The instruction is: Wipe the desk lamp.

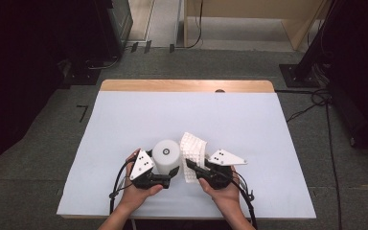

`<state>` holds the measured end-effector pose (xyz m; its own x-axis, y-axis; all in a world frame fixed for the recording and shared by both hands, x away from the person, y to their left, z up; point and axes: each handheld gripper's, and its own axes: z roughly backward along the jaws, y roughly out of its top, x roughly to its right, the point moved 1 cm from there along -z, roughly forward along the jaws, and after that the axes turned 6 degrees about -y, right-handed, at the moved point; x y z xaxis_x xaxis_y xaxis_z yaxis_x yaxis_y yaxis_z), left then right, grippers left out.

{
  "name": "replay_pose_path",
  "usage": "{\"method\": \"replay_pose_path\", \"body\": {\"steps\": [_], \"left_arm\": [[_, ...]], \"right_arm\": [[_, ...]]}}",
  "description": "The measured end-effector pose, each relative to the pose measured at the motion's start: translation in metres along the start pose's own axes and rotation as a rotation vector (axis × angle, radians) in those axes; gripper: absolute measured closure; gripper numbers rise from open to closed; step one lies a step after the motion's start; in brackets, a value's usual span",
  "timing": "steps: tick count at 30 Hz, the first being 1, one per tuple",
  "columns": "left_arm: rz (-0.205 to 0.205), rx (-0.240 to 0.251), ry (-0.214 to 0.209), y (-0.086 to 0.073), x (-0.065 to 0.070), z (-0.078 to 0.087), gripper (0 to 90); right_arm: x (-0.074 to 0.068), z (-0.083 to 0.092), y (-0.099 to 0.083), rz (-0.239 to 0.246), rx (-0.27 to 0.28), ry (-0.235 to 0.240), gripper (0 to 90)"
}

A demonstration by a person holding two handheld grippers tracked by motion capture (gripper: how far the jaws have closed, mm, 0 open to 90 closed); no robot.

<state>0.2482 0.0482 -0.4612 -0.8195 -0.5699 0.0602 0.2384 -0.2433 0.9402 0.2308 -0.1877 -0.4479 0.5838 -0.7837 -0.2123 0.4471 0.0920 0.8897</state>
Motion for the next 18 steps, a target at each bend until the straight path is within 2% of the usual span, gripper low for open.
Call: {"method": "replay_pose_path", "body": {"steps": [2, 3, 8, 11, 13, 15, 18], "left_arm": [[0.001, 0.004, 0.003, 0.000, -0.001, 0.001, 8.7], [0.002, -0.001, 0.003, 0.000, -0.002, 0.001, 8.7], [-0.006, -0.015, -0.002, -0.003, -0.001, -0.003, 8.7], [-0.030, -0.038, 0.006, -0.004, 0.002, -0.007, 8.7], [-0.047, -0.046, 0.006, -0.005, 0.005, -0.009, 8.7], [-0.054, -0.040, 0.004, -0.005, 0.009, -0.011, 8.7], [-0.084, -0.065, 0.022, -0.004, 0.013, -0.014, 8.7]], "right_arm": [[0.001, -0.004, -0.004, 0.005, -0.021, -0.006, 73.5], [0.003, -0.012, -0.010, -0.003, -0.057, -0.011, 73.5], [0.002, -0.008, -0.005, -0.004, -0.049, -0.005, 73.5], [0.004, 0.002, 0.005, -0.010, -0.004, -0.004, 73.5], [0.002, 0.013, 0.015, -0.019, 0.046, 0.011, 73.4], [-0.002, 0.024, 0.023, -0.002, 0.109, 0.028, 73.2], [-0.009, 0.036, 0.033, 0.013, 0.177, 0.056, 73.2]]}}
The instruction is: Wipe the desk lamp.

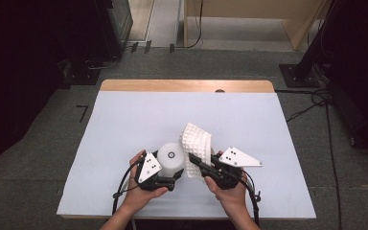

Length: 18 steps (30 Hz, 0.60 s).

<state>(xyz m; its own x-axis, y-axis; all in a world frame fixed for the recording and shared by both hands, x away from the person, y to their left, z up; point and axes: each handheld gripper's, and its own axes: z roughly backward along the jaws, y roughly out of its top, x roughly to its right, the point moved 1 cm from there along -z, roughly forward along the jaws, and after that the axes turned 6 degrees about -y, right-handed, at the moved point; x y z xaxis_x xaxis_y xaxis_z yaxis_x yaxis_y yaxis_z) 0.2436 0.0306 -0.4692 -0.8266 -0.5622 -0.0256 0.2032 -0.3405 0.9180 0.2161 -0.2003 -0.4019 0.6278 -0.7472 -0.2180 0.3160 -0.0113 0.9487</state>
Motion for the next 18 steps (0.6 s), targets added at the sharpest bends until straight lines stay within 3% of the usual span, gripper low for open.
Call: {"method": "replay_pose_path", "body": {"steps": [4, 7, 10, 12, 15, 16, 18], "left_arm": [[-0.048, -0.024, 0.023, 0.001, 0.008, -0.004, 8.7], [-0.086, -0.027, 0.030, 0.005, 0.016, -0.006, 8.7], [-0.122, -0.042, 0.046, 0.005, 0.022, -0.008, 8.7], [-0.128, -0.038, 0.048, 0.006, 0.024, -0.007, 8.7], [-0.128, -0.026, 0.050, 0.007, 0.023, -0.005, 8.8], [-0.118, -0.019, 0.048, 0.007, 0.020, -0.003, 8.8], [-0.102, -0.011, 0.036, 0.007, 0.018, -0.002, 8.7]], "right_arm": [[-0.008, 0.005, 0.009, 0.004, 0.027, 0.051, 73.2], [-0.017, -0.003, 0.008, 0.041, -0.044, 0.015, 73.7], [-0.022, -0.009, 0.004, 0.014, -0.086, 0.051, 74.0], [-0.027, -0.012, 0.003, 0.035, -0.102, 0.055, 74.2], [-0.028, -0.012, 0.003, 0.047, -0.105, 0.030, 74.4], [-0.017, -0.010, 0.004, 0.026, -0.101, -0.033, 74.8], [-0.009, -0.009, 0.004, 0.000, -0.098, -0.068, 74.8]]}}
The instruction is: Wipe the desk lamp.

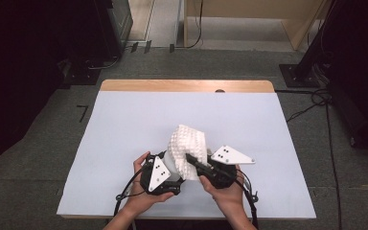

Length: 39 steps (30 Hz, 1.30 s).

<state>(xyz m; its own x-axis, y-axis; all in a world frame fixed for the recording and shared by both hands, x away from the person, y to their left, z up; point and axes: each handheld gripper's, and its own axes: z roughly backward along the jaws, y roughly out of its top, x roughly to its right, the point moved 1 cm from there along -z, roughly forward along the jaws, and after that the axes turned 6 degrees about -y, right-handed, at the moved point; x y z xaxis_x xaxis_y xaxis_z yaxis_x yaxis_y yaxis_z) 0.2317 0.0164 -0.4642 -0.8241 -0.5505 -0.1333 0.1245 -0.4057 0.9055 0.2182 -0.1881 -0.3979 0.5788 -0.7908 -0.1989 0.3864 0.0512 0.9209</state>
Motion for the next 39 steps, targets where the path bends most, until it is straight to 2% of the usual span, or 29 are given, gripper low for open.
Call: {"method": "replay_pose_path", "body": {"steps": [1, 3, 6, 9, 11, 13, 14, 16, 18, 21, 24, 27, 29, 33, 35, 39], "left_arm": [[0.008, 0.001, 0.002, 0.000, -0.001, 0.000, 8.7], [0.009, 0.003, 0.002, -0.001, -0.002, -0.001, 8.7], [0.035, 0.009, -0.001, -0.002, -0.005, -0.001, 8.7], [0.087, 0.029, 0.014, -0.004, -0.014, 0.001, 8.7], [0.141, 0.051, 0.041, -0.005, -0.022, 0.003, 8.7], [0.154, 0.055, 0.050, -0.005, -0.025, 0.004, 8.7], [0.202, 0.075, 0.091, -0.006, -0.033, 0.006, 8.7], [0.239, 0.089, 0.120, -0.006, -0.041, 0.008, 8.7], [0.278, 0.113, 0.132, -0.007, -0.050, 0.007, 8.7], [0.309, 0.135, 0.135, -0.004, -0.063, 0.004, 8.6], [0.294, 0.133, 0.146, -0.002, -0.072, -0.005, 8.7], [0.315, 0.149, 0.140, -0.006, -0.082, -0.017, 8.7], [0.317, 0.142, 0.149, -0.009, -0.085, -0.021, 8.7], [0.341, 0.069, 0.186, -0.018, -0.091, -0.034, 8.7], [0.358, 0.064, 0.192, -0.018, -0.093, -0.033, 8.6], [0.359, 0.028, 0.202, -0.019, -0.093, -0.034, 8.6]], "right_arm": [[0.005, 0.001, 0.000, -0.019, 0.001, -0.016, 74.8], [0.009, 0.001, -0.001, -0.043, 0.005, -0.002, 74.6], [0.007, 0.002, 0.000, -0.012, 0.019, 0.001, 74.3], [0.014, 0.005, 0.000, -0.023, 0.046, -0.012, 74.2], [0.025, 0.008, -0.001, -0.036, 0.060, -0.044, 74.3], [0.033, 0.010, -0.002, -0.039, 0.068, -0.085, 74.4], [0.038, 0.011, -0.003, -0.047, 0.073, -0.103, 74.4], [0.049, 0.011, -0.006, -0.056, 0.078, -0.131, 74.4], [0.057, 0.010, -0.010, -0.061, 0.076, -0.162, 74.5], [0.068, 0.008, -0.016, -0.062, 0.069, -0.202, 74.4], [0.077, 0.006, -0.022, -0.070, 0.059, -0.217, 74.4], [0.084, 0.004, -0.026, -0.078, 0.049, -0.226, 74.4], [0.086, 0.003, -0.027, -0.081, 0.043, -0.227, 74.4], [0.091, 0.001, -0.031, -0.088, 0.036, -0.237, 74.4], [0.093, 0.001, -0.033, -0.093, 0.030, -0.242, 74.4], [0.095, -0.002, -0.035, -0.099, 0.017, -0.244, 74.4]]}}
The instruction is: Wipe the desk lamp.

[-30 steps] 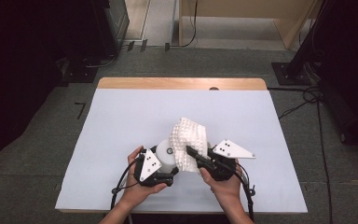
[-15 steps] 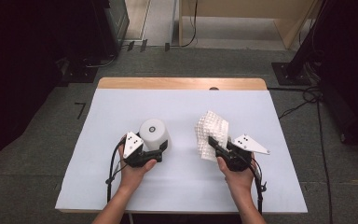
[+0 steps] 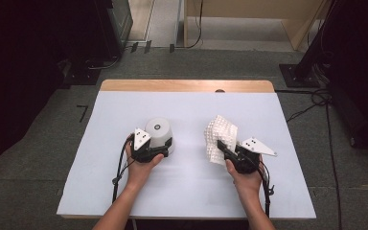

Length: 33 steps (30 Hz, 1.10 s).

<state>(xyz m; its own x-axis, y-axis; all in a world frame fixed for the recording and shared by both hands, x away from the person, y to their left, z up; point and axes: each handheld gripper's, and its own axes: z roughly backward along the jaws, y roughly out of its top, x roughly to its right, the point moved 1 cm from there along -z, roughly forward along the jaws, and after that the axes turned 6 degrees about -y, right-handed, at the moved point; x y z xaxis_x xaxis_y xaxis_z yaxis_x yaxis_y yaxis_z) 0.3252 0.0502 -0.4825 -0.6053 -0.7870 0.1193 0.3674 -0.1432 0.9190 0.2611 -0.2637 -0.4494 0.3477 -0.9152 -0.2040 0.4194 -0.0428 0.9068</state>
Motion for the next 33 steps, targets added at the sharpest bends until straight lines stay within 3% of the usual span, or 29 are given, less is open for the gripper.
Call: {"method": "replay_pose_path", "body": {"steps": [4, 9, 12, 14, 16, 19, 25, 28, 33], "left_arm": [[-0.021, -0.017, 0.012, 0.001, 0.002, 0.001, 8.1], [-0.020, 0.011, 0.004, 0.005, 0.004, 0.008, 5.4], [-0.010, -0.007, -0.001, 0.006, 0.003, 0.012, 4.8], [-0.002, -0.008, -0.003, 0.006, 0.003, 0.016, 3.7], [-0.005, 0.021, -0.017, 0.006, 0.002, 0.024, 3.4], [0.007, 0.046, -0.035, 0.005, 0.000, 0.035, 1.7], [0.000, 0.083, -0.020, 0.005, -0.010, 0.066, 1.7], [-0.002, 0.098, -0.004, 0.003, -0.016, 0.080, 1.7], [0.037, 0.121, 0.034, -0.005, -0.029, 0.104, 1.7]], "right_arm": [[-0.001, -0.004, -0.002, 0.005, -0.013, 0.005, 74.3], [0.000, -0.009, -0.001, 0.011, -0.029, 0.021, 71.2], [0.004, -0.017, -0.002, 0.001, -0.055, 0.029, 57.2], [0.007, -0.019, -0.002, -0.009, -0.057, -0.014, 40.0], [0.012, -0.017, -0.001, -0.011, -0.045, -0.052, 27.7], [0.022, -0.010, 0.003, -0.015, -0.014, -0.116, 17.8], [0.039, 0.007, 0.003, -0.034, 0.022, -0.165, 14.1], [0.046, 0.014, 0.000, -0.009, 0.037, -0.196, 13.7], [0.060, 0.030, -0.005, 0.003, 0.039, -0.221, 13.6]]}}
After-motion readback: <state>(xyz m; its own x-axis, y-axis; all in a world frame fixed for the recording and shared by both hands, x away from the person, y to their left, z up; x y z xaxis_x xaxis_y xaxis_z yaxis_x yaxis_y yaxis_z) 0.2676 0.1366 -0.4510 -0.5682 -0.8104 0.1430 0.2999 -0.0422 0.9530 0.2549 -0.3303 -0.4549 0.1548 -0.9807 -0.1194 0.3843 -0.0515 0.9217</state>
